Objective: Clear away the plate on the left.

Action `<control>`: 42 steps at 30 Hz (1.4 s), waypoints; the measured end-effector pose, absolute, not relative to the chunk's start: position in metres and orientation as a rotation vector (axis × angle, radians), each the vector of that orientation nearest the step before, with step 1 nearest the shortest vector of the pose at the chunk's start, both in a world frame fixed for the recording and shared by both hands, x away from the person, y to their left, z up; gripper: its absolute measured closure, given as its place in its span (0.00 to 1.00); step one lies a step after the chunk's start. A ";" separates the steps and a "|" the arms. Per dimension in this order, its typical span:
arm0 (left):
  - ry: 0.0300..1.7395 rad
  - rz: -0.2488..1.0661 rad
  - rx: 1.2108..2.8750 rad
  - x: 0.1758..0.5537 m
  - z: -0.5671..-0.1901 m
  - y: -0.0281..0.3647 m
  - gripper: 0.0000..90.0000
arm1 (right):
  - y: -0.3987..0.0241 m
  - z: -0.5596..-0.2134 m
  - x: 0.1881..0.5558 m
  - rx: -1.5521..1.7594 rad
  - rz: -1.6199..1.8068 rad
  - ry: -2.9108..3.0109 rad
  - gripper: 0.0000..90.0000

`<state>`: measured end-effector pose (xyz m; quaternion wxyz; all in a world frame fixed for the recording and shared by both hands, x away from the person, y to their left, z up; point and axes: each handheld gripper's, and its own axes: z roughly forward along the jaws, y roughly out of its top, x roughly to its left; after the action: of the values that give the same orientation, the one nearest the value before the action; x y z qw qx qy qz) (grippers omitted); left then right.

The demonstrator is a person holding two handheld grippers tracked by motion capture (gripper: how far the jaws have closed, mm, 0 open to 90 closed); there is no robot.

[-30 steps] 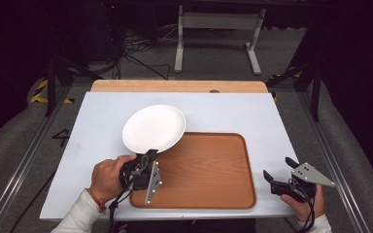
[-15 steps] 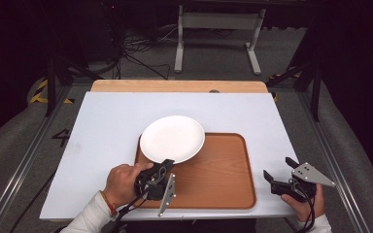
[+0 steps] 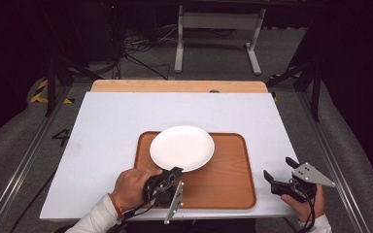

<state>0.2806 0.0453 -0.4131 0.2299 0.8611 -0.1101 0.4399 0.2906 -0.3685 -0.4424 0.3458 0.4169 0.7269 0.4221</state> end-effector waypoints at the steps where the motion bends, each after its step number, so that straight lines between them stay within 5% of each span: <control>1: -0.307 1.201 2.371 0.280 -0.414 0.044 0.95 | -0.369 -0.443 0.291 1.083 1.096 1.887 0.10; 42: -0.309 0.969 2.400 0.282 -0.442 0.028 0.95 | -0.368 -0.443 0.291 1.079 1.091 1.900 0.10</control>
<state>0.2819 0.0279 -0.4419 0.2644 0.8880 -0.1142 0.3584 0.2910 -0.3683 -0.4426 0.3424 0.4152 0.7310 0.4195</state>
